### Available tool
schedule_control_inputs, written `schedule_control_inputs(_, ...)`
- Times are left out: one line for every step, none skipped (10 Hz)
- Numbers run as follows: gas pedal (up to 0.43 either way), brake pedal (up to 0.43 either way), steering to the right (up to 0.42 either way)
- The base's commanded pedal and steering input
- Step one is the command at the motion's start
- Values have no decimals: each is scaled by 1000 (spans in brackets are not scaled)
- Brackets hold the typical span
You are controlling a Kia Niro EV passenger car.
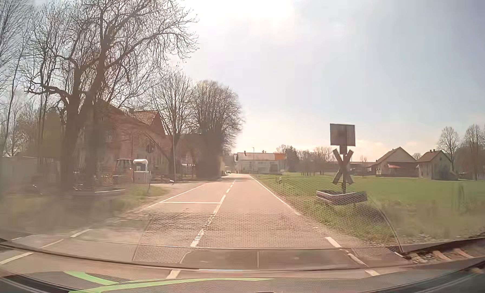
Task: Follow the waypoints while adhering to traffic rules and regulations
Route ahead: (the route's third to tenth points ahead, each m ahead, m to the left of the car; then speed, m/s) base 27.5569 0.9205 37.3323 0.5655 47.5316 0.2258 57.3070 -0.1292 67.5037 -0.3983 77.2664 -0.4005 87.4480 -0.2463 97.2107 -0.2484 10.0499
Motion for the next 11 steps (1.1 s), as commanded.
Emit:
schedule_control_inputs(110, 0, 3)
schedule_control_inputs(110, 0, 3)
schedule_control_inputs(110, 0, 3)
schedule_control_inputs(110, 0, 3)
schedule_control_inputs(138, 0, 3)
schedule_control_inputs(138, 0, 3)
schedule_control_inputs(177, 0, 3)
schedule_control_inputs(177, 0, 3)
schedule_control_inputs(177, 0, 3)
schedule_control_inputs(197, 0, 3)
schedule_control_inputs(209, 0, 3)
